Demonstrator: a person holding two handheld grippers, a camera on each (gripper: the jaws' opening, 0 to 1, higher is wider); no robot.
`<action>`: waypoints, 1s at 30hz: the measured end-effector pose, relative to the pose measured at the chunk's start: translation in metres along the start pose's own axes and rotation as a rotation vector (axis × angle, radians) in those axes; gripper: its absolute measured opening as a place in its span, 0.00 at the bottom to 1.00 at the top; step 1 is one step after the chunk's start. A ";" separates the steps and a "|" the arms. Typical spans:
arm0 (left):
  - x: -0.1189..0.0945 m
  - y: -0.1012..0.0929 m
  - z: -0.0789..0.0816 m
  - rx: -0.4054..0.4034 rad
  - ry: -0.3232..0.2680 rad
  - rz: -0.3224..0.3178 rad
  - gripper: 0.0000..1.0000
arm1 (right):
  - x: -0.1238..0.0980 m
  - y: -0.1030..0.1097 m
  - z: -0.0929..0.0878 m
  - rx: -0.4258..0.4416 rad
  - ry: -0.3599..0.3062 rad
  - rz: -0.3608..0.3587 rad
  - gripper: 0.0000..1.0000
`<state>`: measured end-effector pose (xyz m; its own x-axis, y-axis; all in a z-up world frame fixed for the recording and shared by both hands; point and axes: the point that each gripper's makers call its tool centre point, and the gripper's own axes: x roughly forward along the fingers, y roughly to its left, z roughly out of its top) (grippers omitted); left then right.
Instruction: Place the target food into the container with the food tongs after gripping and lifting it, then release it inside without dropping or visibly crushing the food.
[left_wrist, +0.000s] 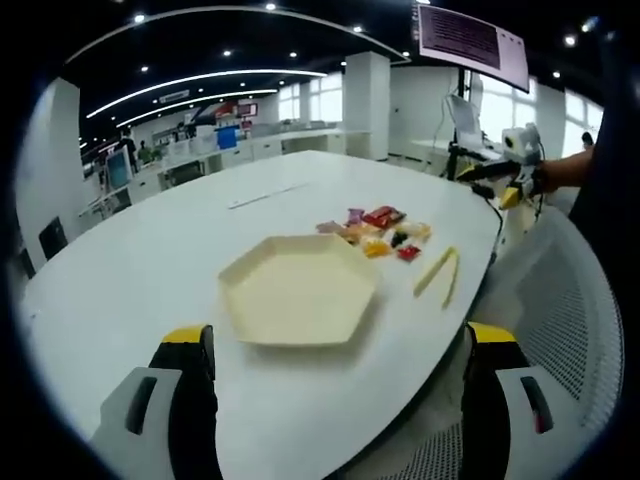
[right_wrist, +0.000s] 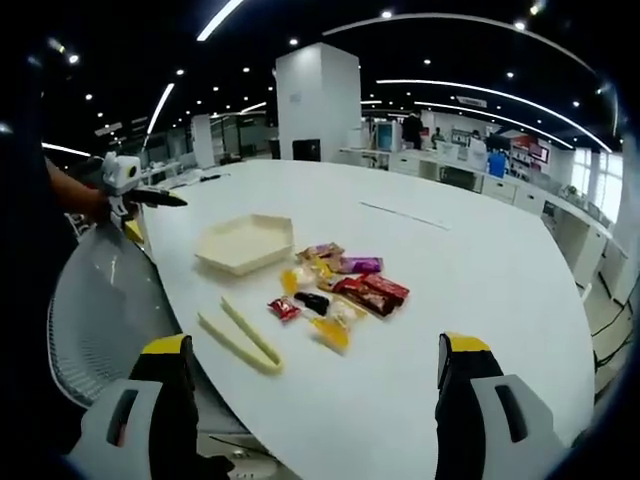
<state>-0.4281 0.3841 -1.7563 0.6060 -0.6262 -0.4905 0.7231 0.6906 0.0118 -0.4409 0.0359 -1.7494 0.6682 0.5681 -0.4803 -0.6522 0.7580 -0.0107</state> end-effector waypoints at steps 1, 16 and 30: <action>0.000 -0.001 0.000 0.001 -0.001 -0.007 1.00 | -0.001 0.000 0.001 0.001 -0.004 -0.002 1.00; 0.012 -0.022 0.030 0.090 -0.011 -0.109 1.00 | -0.010 -0.005 0.004 0.006 -0.010 -0.024 1.00; 0.053 -0.064 0.077 0.234 0.004 -0.264 0.96 | -0.014 -0.007 0.003 0.007 -0.018 -0.018 1.00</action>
<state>-0.4169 0.2794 -1.7159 0.3866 -0.7703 -0.5071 0.9116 0.4026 0.0833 -0.4445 0.0242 -1.7399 0.6861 0.5602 -0.4642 -0.6377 0.7701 -0.0132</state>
